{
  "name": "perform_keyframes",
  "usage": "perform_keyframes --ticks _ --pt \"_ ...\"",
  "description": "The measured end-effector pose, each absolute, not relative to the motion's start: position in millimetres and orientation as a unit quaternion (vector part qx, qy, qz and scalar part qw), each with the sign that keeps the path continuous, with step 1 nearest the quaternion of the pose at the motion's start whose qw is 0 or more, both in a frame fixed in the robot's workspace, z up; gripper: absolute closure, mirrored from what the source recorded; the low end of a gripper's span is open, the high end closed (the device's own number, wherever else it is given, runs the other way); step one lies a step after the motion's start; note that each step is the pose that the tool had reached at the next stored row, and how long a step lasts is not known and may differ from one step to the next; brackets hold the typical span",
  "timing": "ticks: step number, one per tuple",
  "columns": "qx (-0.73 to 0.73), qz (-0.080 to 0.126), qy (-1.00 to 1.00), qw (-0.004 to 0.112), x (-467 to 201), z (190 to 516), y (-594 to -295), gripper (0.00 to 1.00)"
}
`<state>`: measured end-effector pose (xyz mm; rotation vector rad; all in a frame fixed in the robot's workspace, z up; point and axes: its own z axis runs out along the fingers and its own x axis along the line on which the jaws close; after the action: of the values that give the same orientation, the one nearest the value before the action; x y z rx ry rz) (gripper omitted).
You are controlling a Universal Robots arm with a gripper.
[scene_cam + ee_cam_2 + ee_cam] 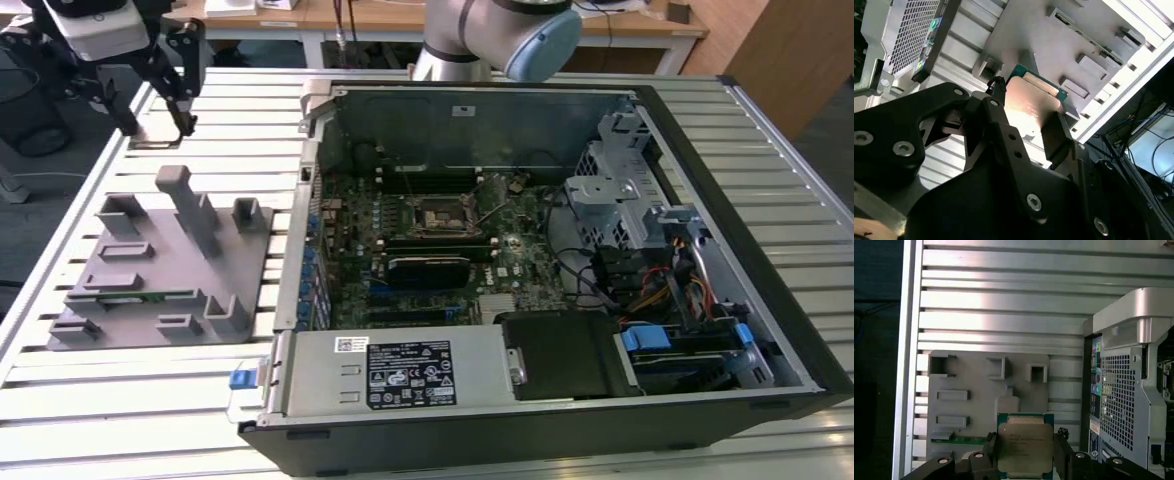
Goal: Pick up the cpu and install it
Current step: 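Pick up the cpu and move it towards the insertion slot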
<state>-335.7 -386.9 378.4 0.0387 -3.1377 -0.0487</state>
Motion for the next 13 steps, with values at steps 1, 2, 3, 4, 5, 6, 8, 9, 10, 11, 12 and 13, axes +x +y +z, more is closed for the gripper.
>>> perform_keyframes --ticks 1,2,3,4,5,6,8,9,10,11,12,13 --pt "0.012 -0.016 -1.0 0.002 -335 378 -387 0.47" --pt "0.012 -0.016 -1.0 0.002 -328 378 -387 0.47" --pt "0.012 -0.016 -1.0 0.002 -327 378 -387 0.47" --pt "0.012 -0.016 -1.0 0.002 -326 378 -387 0.47" --pt "0.012 -0.016 -1.0 0.002 -325 378 -387 0.47" --pt "0.012 -0.016 -1.0 0.002 -324 378 -387 0.47" --pt "0.012 -0.016 -1.0 0.002 -322 378 -387 0.47" --pt "0.012 -0.016 -1.0 0.002 -321 378 -387 0.47" --pt "0.012 -0.016 -1.0 0.002 -319 378 -387 0.47" --pt "0.012 -0.016 -1.0 0.002 -318 378 -387 0.47" --pt "0.012 -0.016 -1.0 0.002 -316 378 -387 0.47" --pt "0.012 -0.016 -1.0 0.002 -315 378 -387 0.47"
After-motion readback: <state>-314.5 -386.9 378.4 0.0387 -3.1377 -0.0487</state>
